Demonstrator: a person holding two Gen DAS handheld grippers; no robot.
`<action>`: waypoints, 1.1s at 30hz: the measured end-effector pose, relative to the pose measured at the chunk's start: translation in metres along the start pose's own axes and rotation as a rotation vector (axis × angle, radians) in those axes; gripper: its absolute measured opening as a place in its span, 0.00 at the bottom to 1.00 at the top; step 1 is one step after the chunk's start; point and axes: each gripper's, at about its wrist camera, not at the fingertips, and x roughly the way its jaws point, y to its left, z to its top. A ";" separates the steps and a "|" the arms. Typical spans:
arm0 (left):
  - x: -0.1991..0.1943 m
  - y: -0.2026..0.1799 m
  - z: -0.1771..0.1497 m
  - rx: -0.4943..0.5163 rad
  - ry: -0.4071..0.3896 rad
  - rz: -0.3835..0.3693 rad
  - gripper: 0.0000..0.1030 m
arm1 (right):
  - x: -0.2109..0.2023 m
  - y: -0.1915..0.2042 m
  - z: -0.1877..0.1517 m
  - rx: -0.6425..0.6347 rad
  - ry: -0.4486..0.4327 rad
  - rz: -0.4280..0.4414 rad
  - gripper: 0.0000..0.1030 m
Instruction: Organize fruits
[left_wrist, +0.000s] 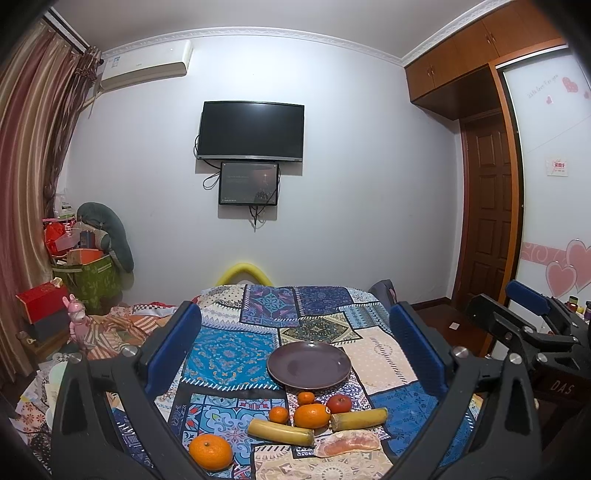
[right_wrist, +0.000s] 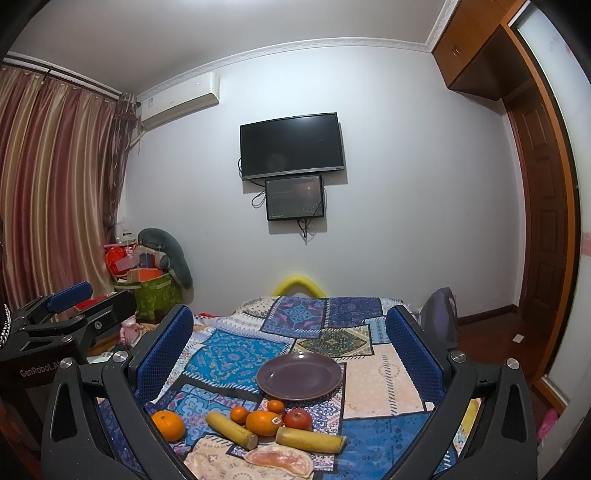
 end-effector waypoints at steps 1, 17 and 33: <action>-0.001 0.004 -0.001 -0.002 0.000 0.002 1.00 | 0.000 0.000 0.000 0.001 0.000 0.001 1.00; 0.023 0.016 -0.011 -0.005 0.075 0.005 1.00 | 0.017 0.003 -0.012 -0.054 0.048 -0.004 1.00; 0.108 0.109 -0.084 -0.085 0.388 0.157 0.89 | 0.101 -0.016 -0.082 -0.121 0.367 0.044 0.89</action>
